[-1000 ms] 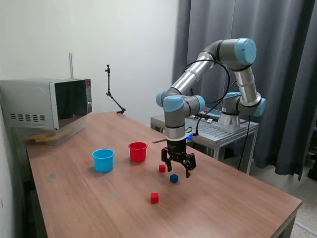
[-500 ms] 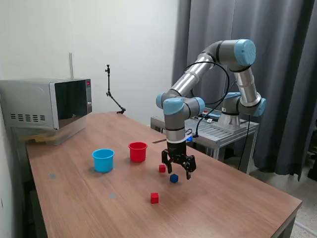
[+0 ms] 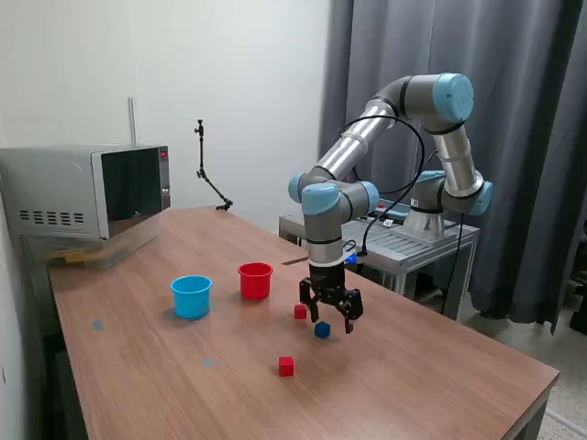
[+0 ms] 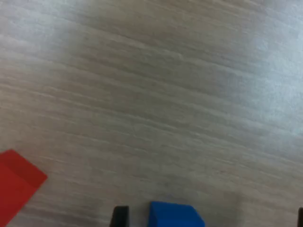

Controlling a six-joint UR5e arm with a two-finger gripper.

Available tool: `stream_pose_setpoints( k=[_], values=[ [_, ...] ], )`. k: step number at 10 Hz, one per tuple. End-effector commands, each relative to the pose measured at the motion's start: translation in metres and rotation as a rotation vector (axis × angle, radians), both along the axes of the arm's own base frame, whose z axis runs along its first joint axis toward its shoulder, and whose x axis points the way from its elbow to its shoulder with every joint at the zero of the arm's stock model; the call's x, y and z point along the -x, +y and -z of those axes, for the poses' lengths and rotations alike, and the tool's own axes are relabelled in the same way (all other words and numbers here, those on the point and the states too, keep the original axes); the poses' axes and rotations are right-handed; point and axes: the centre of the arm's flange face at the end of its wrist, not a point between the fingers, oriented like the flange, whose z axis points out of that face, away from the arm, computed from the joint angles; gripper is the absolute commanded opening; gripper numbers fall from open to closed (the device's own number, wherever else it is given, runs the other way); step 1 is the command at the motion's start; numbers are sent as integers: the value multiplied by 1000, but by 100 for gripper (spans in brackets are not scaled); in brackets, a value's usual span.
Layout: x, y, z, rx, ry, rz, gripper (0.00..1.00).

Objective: Place red objects in the red bin, and blue objects in the blue bin.

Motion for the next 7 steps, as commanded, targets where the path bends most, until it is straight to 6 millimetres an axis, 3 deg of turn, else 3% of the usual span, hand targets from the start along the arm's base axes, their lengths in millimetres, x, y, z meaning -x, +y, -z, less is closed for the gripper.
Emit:
stream_pose_setpoints(
  k=[1, 2, 7],
  values=[
    [0, 0, 0, 0, 0, 0, 100],
    [0, 0, 0, 0, 2, 0, 0],
    [0, 0, 0, 0, 2, 0, 0]
  ],
)
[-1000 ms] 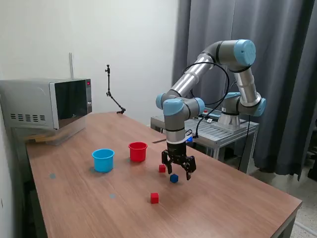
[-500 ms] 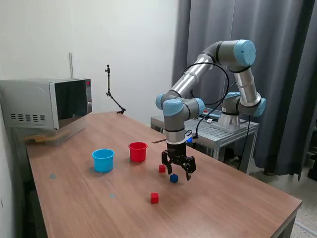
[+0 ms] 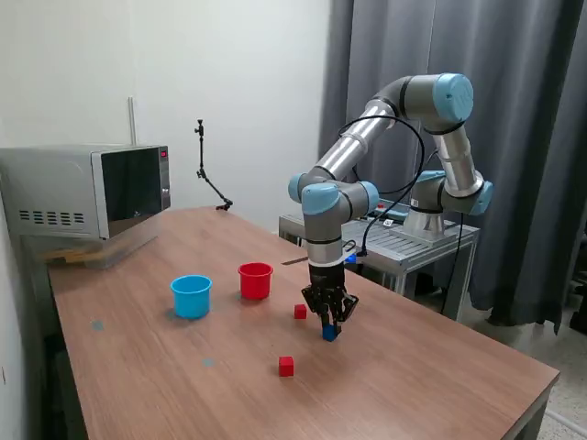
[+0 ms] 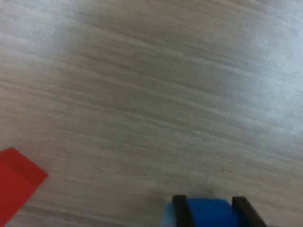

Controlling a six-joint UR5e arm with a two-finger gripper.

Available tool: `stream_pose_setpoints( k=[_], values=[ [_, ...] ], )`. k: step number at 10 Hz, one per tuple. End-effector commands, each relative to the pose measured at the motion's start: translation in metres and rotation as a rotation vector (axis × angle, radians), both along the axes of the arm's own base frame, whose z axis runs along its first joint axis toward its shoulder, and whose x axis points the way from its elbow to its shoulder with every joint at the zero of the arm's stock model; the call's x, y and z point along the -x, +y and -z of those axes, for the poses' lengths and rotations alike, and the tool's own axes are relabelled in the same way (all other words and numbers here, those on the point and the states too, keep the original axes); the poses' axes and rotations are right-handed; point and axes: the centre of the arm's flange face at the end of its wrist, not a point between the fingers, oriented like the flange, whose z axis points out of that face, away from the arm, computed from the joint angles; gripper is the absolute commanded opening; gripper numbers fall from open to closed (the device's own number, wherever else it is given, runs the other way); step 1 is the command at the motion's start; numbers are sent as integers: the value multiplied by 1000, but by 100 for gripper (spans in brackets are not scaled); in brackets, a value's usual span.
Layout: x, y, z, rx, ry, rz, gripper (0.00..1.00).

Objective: Place red objects in the red bin, and blue objects in the blue bin.

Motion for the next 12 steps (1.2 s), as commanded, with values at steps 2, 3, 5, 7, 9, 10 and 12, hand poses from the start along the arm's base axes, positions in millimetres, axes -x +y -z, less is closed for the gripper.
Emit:
stream_pose_setpoints(
  k=[2, 3, 5, 7, 9, 10, 12],
  values=[
    [-1, 0, 1, 0, -2, 0, 0],
    [-1, 0, 1, 0, -3, 0, 0],
    [5, 0, -4, -4, 12, 0, 0],
    [17, 1, -20, -10, 51, -1, 0],
    [29, 3, -41, -14, 91, 2, 0],
    [32, 6, -49, -23, 103, 5, 0],
    [40, 25, -66, -119, 134, 20, 0]
  ],
)
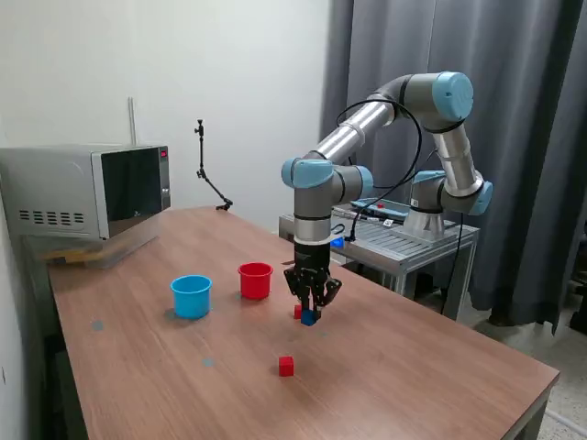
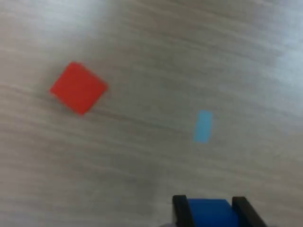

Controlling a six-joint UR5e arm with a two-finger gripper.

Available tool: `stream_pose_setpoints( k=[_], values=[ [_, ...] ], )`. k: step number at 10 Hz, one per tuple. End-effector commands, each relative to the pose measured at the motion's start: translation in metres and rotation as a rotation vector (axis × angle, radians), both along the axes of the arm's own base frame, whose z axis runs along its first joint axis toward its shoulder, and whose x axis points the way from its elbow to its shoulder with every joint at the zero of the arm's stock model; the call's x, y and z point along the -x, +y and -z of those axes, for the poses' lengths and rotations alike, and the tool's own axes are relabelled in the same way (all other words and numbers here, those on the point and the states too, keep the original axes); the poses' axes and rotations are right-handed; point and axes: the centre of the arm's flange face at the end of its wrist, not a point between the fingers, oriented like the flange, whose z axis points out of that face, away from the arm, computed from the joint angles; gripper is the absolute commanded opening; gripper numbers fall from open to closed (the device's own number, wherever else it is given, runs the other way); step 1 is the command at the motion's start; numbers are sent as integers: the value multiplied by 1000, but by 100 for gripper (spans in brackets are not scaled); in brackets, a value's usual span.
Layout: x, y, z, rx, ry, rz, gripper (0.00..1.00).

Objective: Place red objects in the red bin, and blue objects in the blue bin.

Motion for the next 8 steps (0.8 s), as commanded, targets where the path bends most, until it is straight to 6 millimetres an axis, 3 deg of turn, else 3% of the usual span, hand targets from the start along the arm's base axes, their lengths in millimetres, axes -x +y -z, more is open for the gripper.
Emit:
stream_pose_setpoints(
  k=[1, 4, 6, 8],
  values=[
    [11, 26, -29, -84, 49, 35, 0],
    [32, 79, -63, -183, 112, 104, 0],
    [42, 92, -81, -194, 151, 131, 0],
    [46, 113, -84, -198, 155, 167, 0]
  ],
)
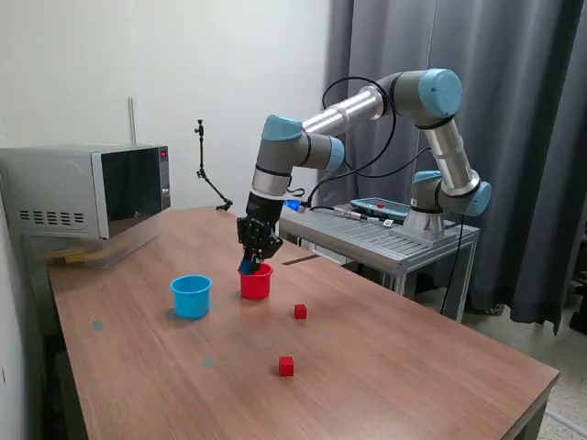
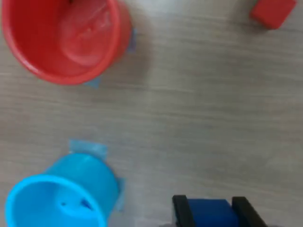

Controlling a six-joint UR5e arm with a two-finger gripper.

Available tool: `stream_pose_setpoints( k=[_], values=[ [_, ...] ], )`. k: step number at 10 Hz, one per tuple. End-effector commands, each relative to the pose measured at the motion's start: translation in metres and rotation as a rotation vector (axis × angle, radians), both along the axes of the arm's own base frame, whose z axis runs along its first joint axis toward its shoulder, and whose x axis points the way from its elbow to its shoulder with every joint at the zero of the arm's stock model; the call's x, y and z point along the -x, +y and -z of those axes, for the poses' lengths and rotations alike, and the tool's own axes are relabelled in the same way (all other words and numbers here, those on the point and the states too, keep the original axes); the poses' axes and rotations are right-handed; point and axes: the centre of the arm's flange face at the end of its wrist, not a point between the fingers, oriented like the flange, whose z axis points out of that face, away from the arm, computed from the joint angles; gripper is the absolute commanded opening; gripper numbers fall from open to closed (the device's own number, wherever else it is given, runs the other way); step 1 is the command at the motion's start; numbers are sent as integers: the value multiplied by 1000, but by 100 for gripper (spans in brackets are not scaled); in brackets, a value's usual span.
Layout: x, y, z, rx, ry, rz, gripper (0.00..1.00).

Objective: Place red objects in the red bin, and blue objects in the blue bin.

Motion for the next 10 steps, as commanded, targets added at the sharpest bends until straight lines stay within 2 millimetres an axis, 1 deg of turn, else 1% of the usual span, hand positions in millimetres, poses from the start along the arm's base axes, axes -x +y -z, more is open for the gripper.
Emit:
stream_pose_setpoints(
  k=[1, 3, 4, 5, 6, 7, 8, 10],
  values=[
    [4, 33, -3, -5, 9, 54, 0],
    [10, 62, 2, -3, 11, 92, 0],
    [18, 67, 9, -6, 13, 100, 0],
    [24, 78, 13, -6, 14, 112, 0],
    [28, 82, 14, -5, 21, 117, 0],
    [32, 84, 10, -5, 31, 118, 0],
    [36, 86, 17, -5, 30, 121, 0],
    [45, 92, 21, -3, 40, 125, 0]
  ],
)
